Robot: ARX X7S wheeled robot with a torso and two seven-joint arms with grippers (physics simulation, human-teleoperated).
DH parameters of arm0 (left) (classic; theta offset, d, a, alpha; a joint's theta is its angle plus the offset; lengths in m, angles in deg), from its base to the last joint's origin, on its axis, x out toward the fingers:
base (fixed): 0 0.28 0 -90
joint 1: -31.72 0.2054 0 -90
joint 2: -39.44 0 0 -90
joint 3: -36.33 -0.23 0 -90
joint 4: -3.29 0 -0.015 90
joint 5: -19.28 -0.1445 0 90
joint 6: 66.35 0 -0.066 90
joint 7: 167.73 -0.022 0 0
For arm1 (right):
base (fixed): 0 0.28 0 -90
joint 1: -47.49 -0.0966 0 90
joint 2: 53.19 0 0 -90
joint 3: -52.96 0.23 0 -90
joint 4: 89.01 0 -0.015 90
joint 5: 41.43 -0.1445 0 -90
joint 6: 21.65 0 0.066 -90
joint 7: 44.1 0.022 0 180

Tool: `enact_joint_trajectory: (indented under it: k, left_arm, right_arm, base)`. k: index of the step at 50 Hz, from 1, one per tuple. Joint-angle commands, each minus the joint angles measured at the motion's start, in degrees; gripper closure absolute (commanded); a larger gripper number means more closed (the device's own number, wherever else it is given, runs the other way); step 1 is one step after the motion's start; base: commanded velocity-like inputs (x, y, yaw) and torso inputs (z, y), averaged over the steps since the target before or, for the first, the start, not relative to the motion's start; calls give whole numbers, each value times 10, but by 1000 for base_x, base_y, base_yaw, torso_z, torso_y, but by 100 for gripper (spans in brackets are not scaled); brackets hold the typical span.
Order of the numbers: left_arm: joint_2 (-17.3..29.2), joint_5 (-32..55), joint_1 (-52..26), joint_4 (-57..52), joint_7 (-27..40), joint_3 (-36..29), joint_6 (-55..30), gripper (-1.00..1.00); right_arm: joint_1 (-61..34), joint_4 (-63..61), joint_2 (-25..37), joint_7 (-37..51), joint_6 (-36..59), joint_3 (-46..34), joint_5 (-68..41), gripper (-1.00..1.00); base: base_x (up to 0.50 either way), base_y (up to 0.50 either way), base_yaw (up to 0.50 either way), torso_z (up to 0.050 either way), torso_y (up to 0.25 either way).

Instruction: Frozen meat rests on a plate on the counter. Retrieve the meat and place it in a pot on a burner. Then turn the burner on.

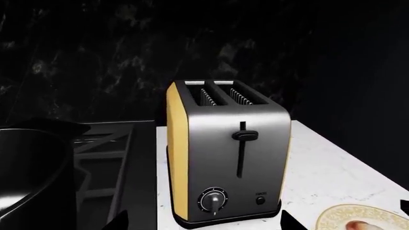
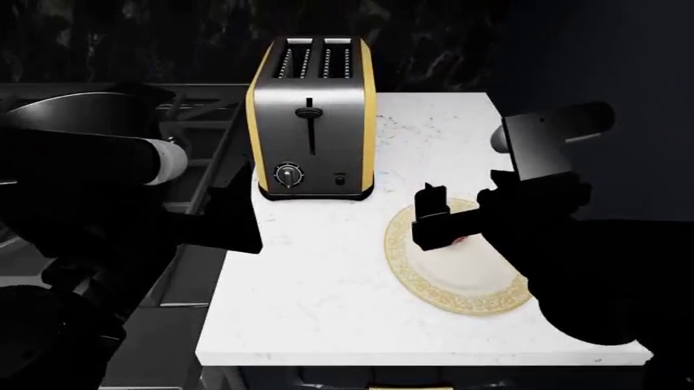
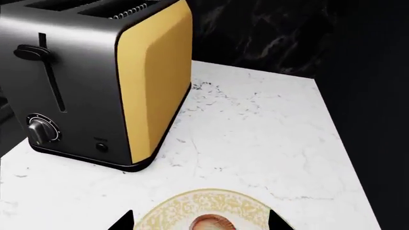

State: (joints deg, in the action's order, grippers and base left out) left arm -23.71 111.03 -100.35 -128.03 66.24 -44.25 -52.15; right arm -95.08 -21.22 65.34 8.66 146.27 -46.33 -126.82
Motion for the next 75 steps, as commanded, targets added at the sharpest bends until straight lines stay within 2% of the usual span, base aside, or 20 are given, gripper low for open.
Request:
enact_joint_trajectory:
  k: [1,26,75]
  left_arm:
    - [0,-11,2,2,-8,-5,6,-100]
    - [5,-9,15,10,-2,-8,26,-100]
    - [11,-84,39,23,-64,-32,53,-100]
  right_arm:
    - [23,9,9,-36,-13,-18,39,-100]
    - [50,18,22,-74,-40,-50,86,-100]
    - [52,98,26,-184,-117,-134,204,-100]
  base:
    - [0,0,0,0,0]
    - [0,0,0,0,0]
    - [0,0,0,0,0]
